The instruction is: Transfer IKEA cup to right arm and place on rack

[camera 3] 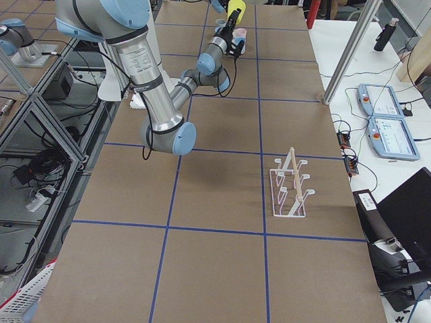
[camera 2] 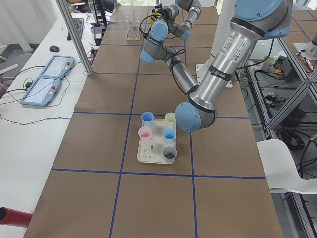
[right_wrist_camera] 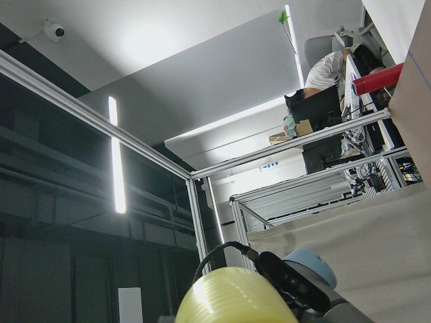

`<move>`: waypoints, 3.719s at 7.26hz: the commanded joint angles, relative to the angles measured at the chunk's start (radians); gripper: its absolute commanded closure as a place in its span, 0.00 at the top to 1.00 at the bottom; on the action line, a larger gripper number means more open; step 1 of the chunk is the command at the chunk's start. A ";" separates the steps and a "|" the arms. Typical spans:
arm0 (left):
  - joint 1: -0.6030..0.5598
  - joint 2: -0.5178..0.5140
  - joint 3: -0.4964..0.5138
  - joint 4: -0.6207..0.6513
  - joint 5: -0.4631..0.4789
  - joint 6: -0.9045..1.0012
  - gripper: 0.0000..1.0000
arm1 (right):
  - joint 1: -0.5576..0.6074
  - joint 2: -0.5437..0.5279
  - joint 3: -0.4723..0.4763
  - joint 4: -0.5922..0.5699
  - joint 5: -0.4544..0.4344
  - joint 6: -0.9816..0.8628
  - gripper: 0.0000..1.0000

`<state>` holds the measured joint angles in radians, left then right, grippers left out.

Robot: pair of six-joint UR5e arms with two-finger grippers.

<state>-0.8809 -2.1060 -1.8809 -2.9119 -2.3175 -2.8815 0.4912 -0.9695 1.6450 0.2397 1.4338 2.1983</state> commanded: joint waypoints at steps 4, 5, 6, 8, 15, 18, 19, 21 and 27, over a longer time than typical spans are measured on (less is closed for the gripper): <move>-0.133 0.104 0.049 0.016 0.004 0.261 1.00 | 0.081 -0.078 -0.054 -0.101 0.010 -0.131 0.12; -0.135 0.106 0.086 0.016 0.004 0.313 1.00 | 0.136 -0.110 -0.071 -0.258 0.096 -0.314 0.10; -0.135 0.106 0.112 0.016 0.006 0.341 1.00 | 0.212 -0.123 -0.077 -0.433 0.231 -0.512 0.10; -0.154 0.107 0.195 0.029 0.003 0.491 1.00 | 0.372 -0.153 -0.059 -0.753 0.370 -0.740 0.09; -0.211 0.152 0.348 0.351 -0.057 1.182 1.00 | 0.835 -0.014 -0.210 -1.619 0.778 -1.764 0.04; -0.216 0.162 0.339 0.353 -0.051 1.191 1.00 | 0.859 0.043 -0.398 -1.608 0.778 -1.830 0.04; -0.216 0.162 0.339 0.353 -0.049 1.191 1.00 | 0.851 0.043 -0.409 -1.606 0.780 -1.827 0.05; -0.216 0.164 0.332 0.353 -0.048 1.191 1.00 | 0.836 0.029 -0.415 -1.605 0.781 -1.827 0.07; -0.214 0.164 0.332 0.353 -0.048 1.191 1.00 | 0.808 0.005 -0.438 -1.599 0.783 -1.826 0.99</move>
<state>-1.0966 -1.9420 -1.5493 -2.5587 -2.3666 -1.6904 1.3038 -0.9640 1.2078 -1.3604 2.2170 0.3709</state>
